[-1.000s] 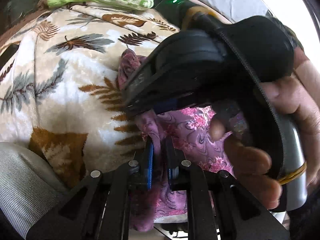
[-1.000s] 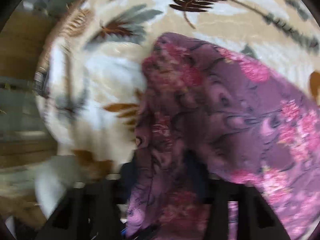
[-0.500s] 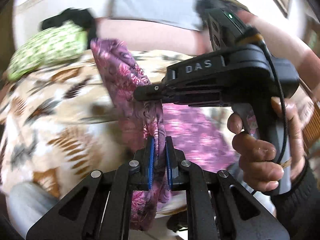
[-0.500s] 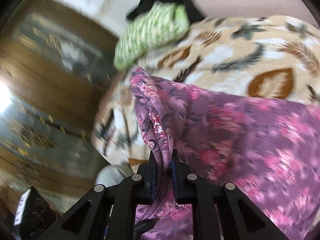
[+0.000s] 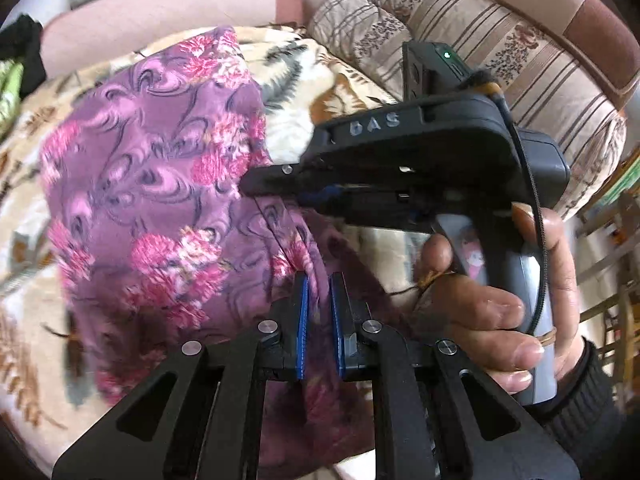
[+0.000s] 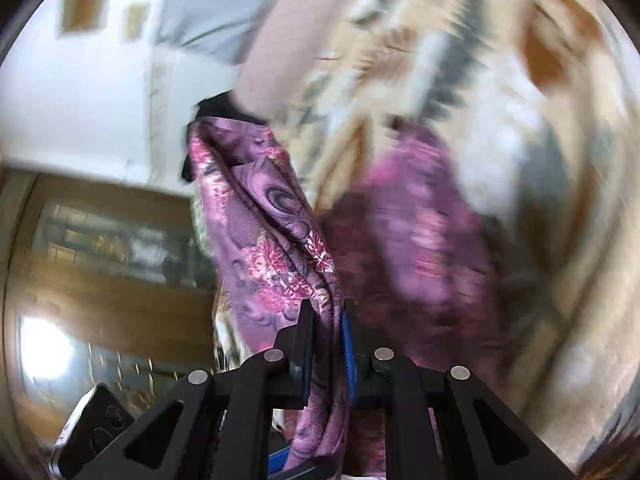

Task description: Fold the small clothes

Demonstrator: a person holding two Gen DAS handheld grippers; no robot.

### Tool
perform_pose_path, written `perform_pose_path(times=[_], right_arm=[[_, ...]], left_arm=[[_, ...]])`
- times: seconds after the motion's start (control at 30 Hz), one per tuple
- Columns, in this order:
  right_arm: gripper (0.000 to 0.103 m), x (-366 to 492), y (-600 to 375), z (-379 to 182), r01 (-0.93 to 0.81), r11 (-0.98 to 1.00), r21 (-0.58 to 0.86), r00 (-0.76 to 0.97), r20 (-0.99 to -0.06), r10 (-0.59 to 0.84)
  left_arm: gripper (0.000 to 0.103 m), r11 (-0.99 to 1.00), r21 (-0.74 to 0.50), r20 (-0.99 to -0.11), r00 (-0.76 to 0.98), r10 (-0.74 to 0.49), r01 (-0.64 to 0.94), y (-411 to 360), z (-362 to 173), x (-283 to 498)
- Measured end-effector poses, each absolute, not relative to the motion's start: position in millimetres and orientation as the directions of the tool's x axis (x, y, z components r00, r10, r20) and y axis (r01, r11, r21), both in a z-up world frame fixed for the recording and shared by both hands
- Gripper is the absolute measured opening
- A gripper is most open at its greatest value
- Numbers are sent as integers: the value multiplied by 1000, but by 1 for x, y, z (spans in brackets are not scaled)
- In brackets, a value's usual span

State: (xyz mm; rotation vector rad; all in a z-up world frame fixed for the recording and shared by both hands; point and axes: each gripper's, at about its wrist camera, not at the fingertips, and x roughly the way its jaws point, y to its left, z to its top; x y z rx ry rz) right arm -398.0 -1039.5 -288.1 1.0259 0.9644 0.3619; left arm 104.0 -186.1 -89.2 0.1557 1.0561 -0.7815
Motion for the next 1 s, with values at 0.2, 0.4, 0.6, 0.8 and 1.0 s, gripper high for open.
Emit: perform_pose_path(times=[0.2,0.4,0.6,0.8,1.0], right_arm=[[12,-403,-1059,-287,239,555,797,578,-576,578],[10,-409,-1083,-298,350,522,778,600,-614,513],[51,-419,-1059,-264,228,600,767,616,-591,521],[70,-461,-1017,-250,200,731,653,600,-671,436],[53,-447,-987,-270,245,875,417,448,-849,279]], left_arm=[[9,707,-280,-824,215,-524,650,-207,-91,96],[10,704,-328,-834,156,-529,630,-197,-101,86],[63,763,-370,-773,280,-569,531,-117,-60,84],[64,871,-326,-809,369,-458,367,-64,-83,100],[64,895,-318,-856,310,-413,314,-65,-120,104]])
